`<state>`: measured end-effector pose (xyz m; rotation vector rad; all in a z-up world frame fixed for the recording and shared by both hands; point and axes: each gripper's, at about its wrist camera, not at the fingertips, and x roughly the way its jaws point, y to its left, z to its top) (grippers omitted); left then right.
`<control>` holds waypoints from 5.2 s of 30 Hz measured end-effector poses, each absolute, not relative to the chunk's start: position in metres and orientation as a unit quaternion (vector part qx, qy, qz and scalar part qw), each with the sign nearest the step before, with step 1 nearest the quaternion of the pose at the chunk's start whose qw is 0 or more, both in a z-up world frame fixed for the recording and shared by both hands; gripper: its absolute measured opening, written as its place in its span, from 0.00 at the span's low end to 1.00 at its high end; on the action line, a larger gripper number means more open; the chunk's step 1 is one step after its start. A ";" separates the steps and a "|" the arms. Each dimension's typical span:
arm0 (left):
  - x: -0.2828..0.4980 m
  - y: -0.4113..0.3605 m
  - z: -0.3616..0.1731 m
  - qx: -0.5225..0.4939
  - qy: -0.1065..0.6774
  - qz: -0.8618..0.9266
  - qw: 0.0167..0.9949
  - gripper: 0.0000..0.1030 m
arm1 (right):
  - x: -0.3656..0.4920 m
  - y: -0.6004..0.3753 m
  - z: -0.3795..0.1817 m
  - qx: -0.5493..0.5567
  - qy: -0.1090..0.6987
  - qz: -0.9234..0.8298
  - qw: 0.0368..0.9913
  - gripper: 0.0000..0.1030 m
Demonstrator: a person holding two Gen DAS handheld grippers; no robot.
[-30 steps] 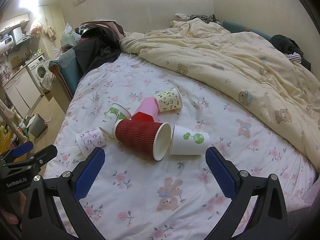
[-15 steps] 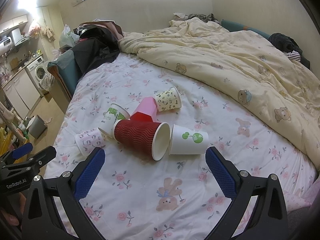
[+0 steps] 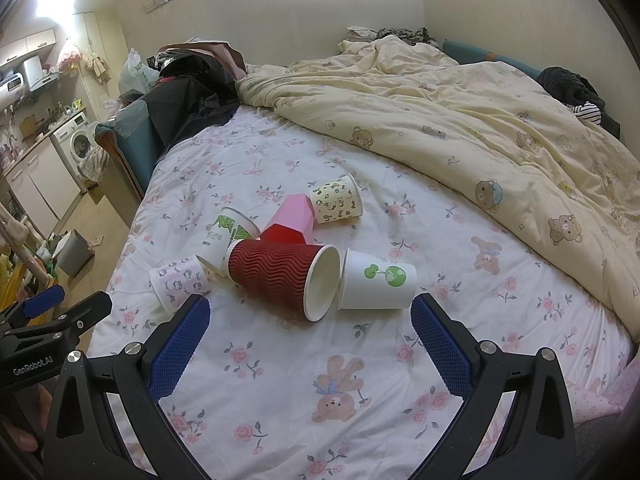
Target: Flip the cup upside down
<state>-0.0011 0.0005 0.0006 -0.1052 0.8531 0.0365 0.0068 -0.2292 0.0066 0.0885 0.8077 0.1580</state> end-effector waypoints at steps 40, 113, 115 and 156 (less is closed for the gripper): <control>0.000 0.000 -0.003 -0.048 0.414 0.022 0.909 1.00 | 0.006 -0.234 0.012 0.050 0.389 0.075 0.917 1.00; 0.248 -0.017 -0.104 -0.064 0.661 -0.048 0.746 0.56 | 0.118 -0.256 -0.020 0.092 0.454 0.055 0.884 1.00; 0.248 -0.012 -0.085 -0.071 0.640 -0.044 0.764 0.56 | 0.117 -0.257 -0.019 0.092 0.451 0.055 0.886 1.00; 0.046 -0.039 -0.076 -0.194 0.658 -0.042 0.727 0.56 | -0.007 -0.287 0.006 0.104 0.426 0.053 0.897 1.00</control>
